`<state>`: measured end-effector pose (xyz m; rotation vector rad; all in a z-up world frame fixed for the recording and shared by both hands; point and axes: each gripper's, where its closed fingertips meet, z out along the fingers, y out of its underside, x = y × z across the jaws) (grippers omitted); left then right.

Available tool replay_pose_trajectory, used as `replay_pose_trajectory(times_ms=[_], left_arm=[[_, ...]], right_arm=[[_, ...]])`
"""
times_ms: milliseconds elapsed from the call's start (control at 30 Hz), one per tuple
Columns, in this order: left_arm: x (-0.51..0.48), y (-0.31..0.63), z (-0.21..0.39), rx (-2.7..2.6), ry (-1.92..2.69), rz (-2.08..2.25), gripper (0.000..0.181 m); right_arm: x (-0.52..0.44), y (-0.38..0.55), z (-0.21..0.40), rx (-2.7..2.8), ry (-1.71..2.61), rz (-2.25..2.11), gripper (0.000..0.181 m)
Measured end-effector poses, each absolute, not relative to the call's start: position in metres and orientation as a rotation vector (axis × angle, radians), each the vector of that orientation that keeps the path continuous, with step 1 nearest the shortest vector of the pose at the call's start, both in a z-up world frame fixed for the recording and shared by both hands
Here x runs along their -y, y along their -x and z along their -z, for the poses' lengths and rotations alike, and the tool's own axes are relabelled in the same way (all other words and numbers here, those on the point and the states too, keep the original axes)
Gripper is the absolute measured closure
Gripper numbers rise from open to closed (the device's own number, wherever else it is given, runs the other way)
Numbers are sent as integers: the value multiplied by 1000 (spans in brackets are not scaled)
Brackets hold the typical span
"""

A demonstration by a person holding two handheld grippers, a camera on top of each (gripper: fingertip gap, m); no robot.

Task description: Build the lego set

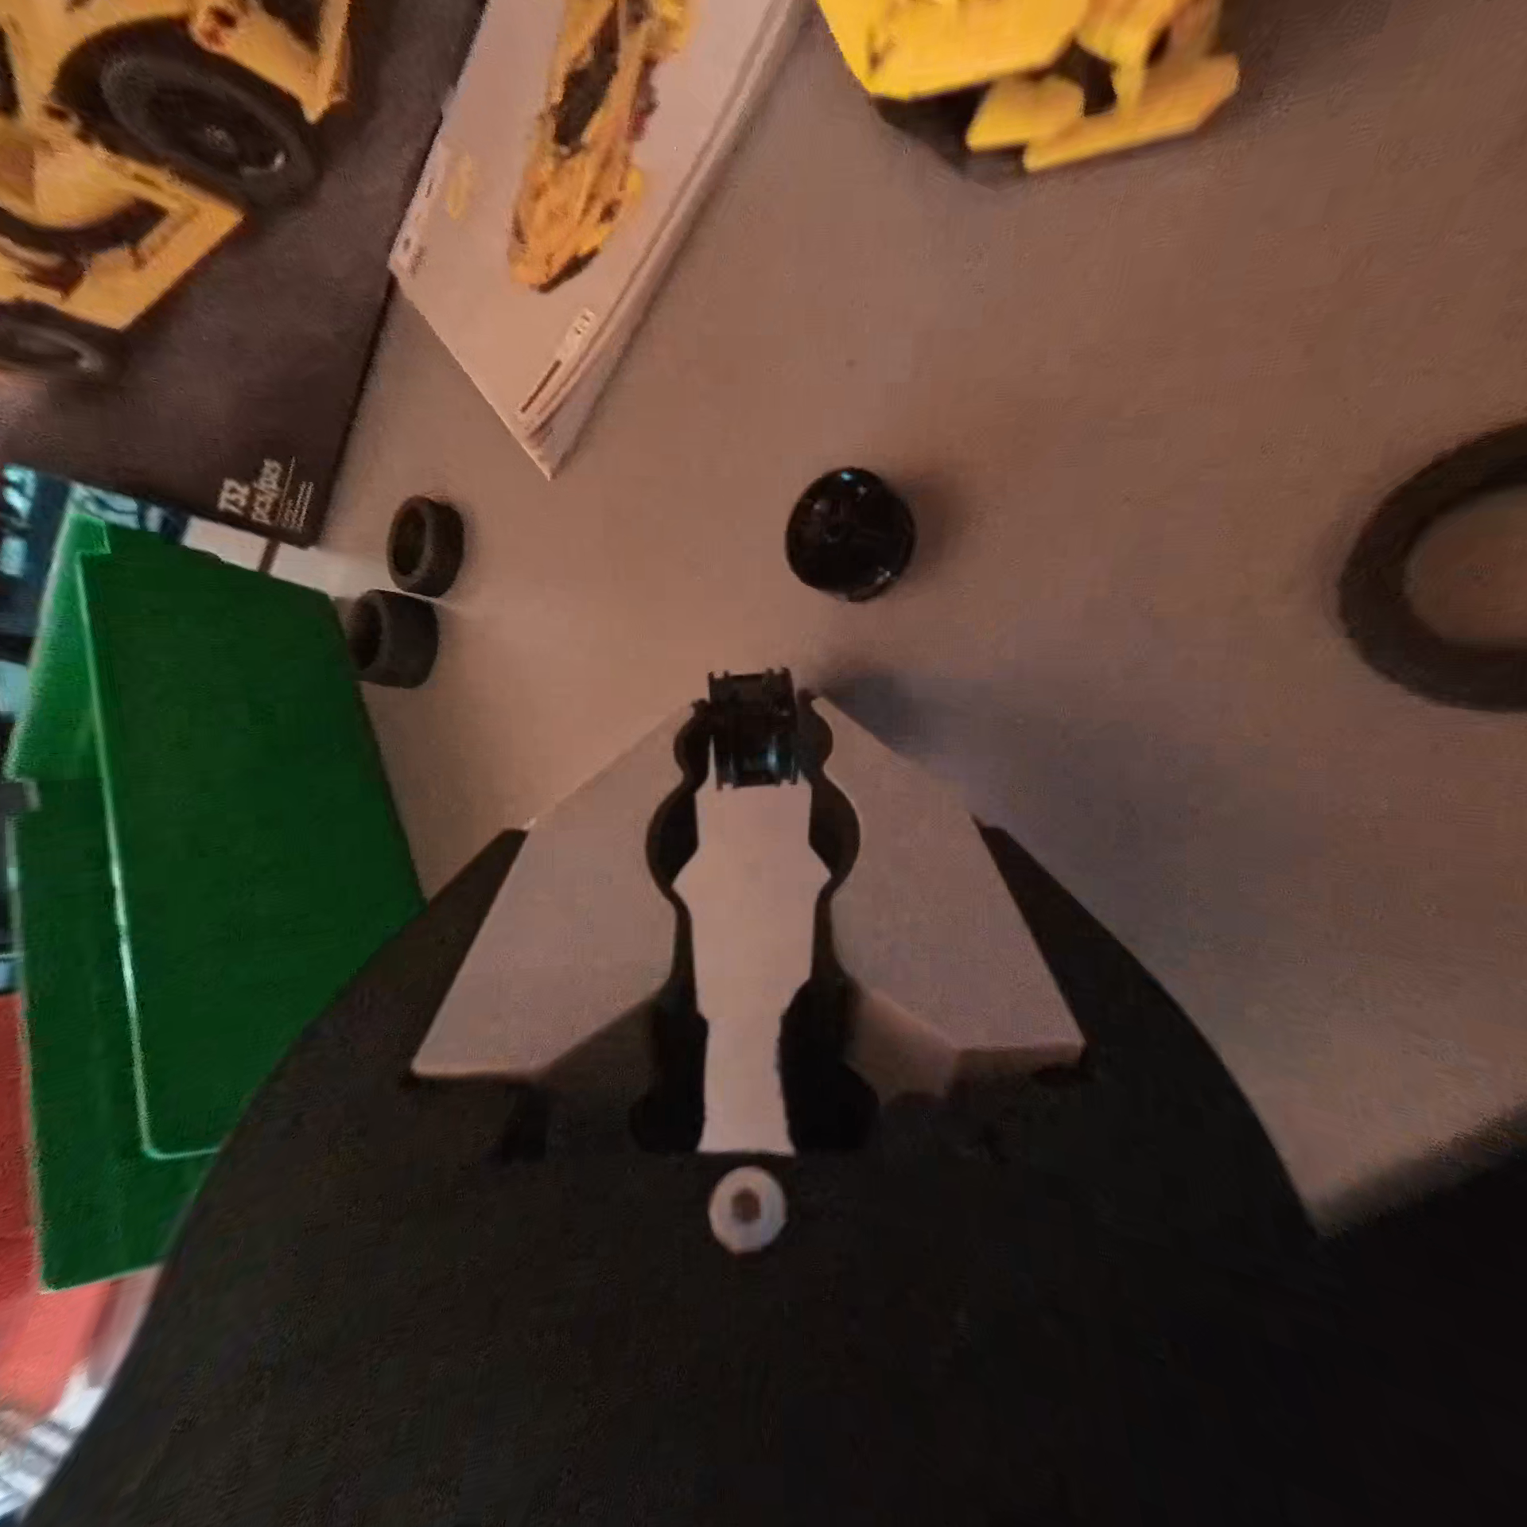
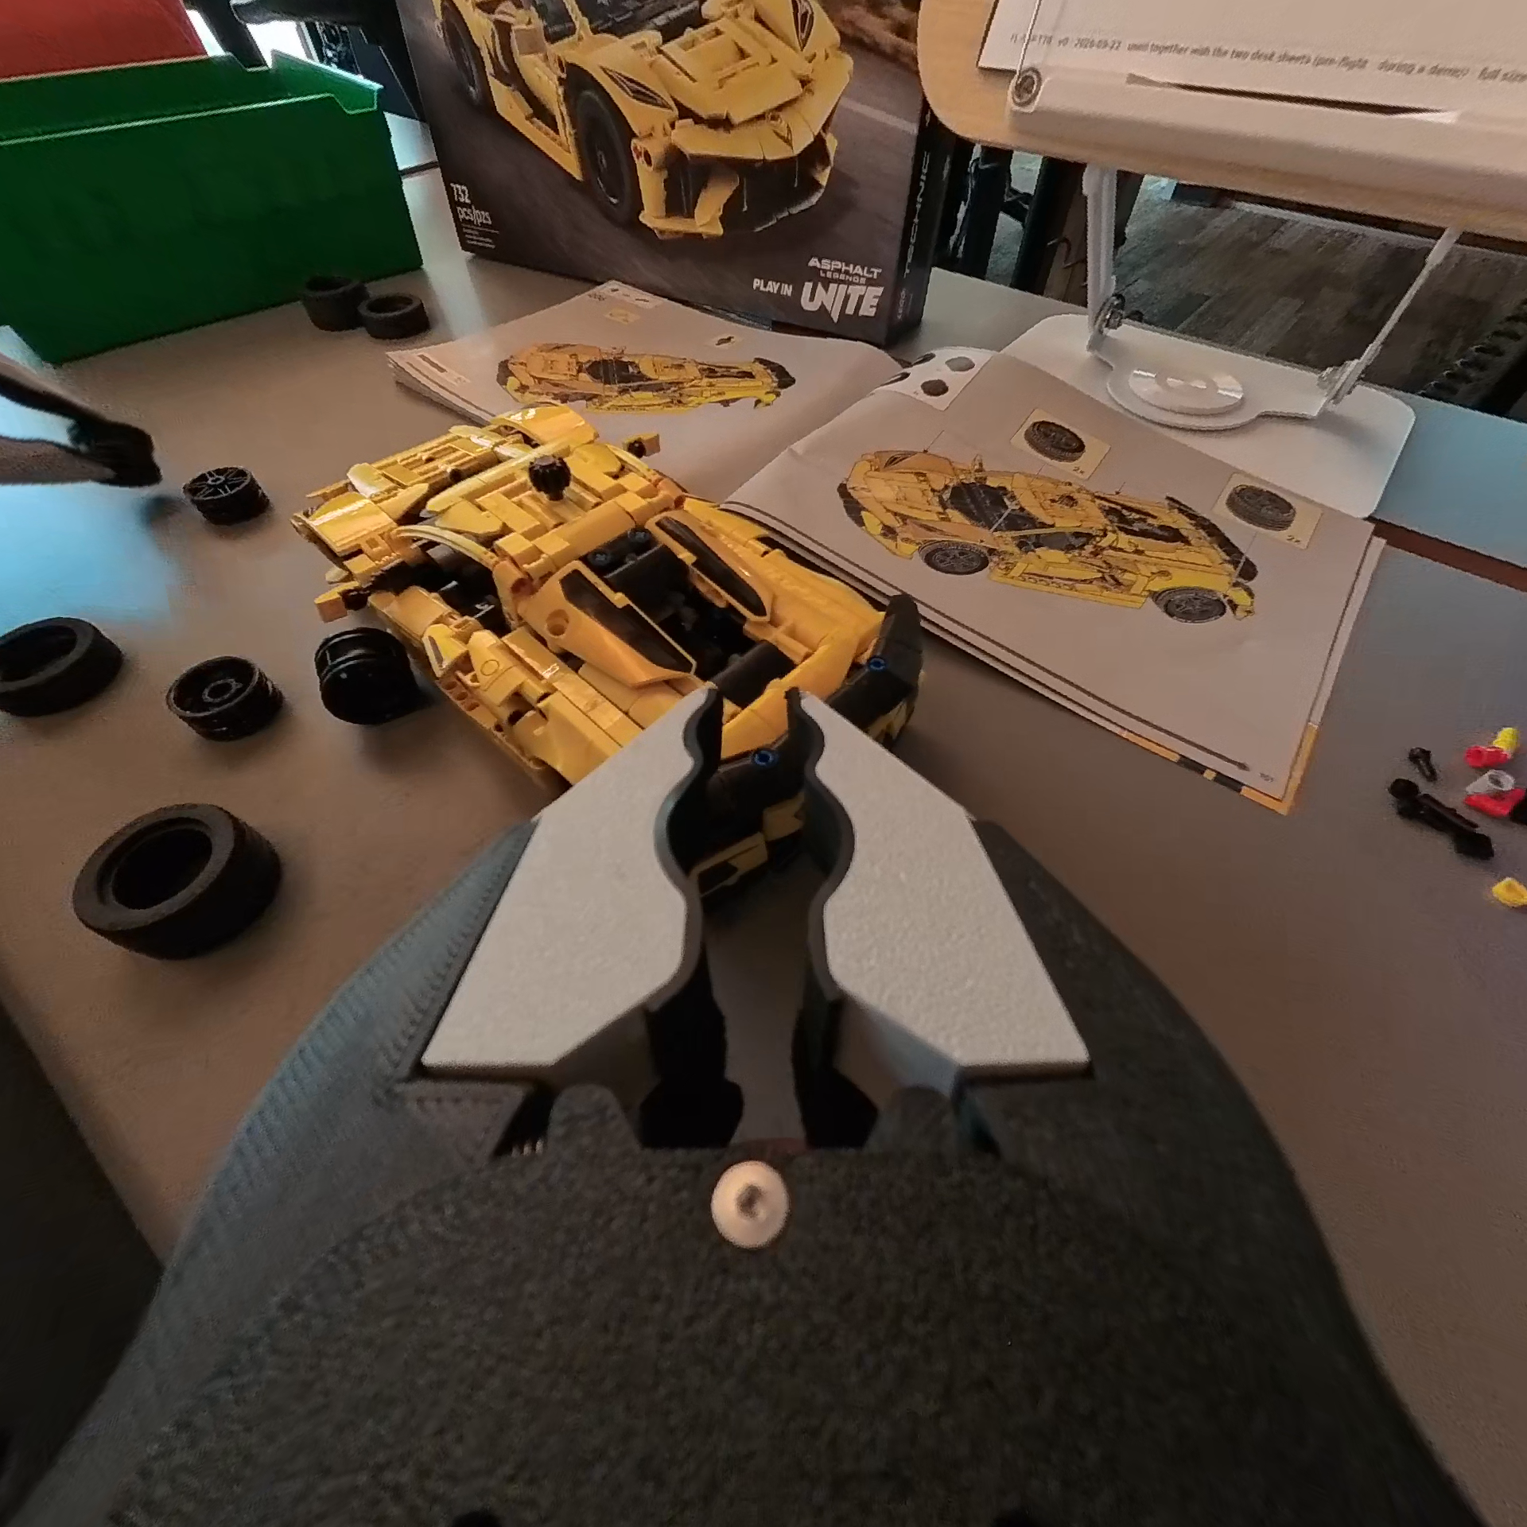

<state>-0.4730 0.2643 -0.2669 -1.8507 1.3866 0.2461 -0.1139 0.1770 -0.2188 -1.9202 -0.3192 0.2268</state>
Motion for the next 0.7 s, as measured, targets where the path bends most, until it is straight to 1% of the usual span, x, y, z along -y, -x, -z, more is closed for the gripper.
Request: replay_pose_trajectory(times_ms=[67, 167, 233, 300, 367, 433, 567, 700], left_arm=[[-258, 467, 273, -1473, 1813, -285, 160], [-246, 452, 278, -1473, 1841, -121, 161], [-244, 450, 279, -1432, 1887, -43, 151], [-243, 448, 274, -1363, 1914, 45, 145], [-247, 451, 264, -1251, 1933, 133, 144], [-250, 460, 267, -1195, 1986, 169, 142], [-250, 461, 270, -1179, 2013, 268, 145], [-263, 462, 277, -1191, 2033, 239, 149]], right_arm=[[-177, 114, 219, 321, 1919, -227, 166], [-177, 114, 219, 316, 1920, -231, 167], [-177, 114, 219, 317, 1920, -232, 167], [-177, 114, 219, 319, 1921, -232, 166], [-177, 114, 219, 319, 1920, -233, 167], [-177, 114, 219, 319, 1921, -236, 166], [-177, 115, 219, 323, 1922, -238, 166], [-177, 115, 219, 320, 1923, -238, 166]])
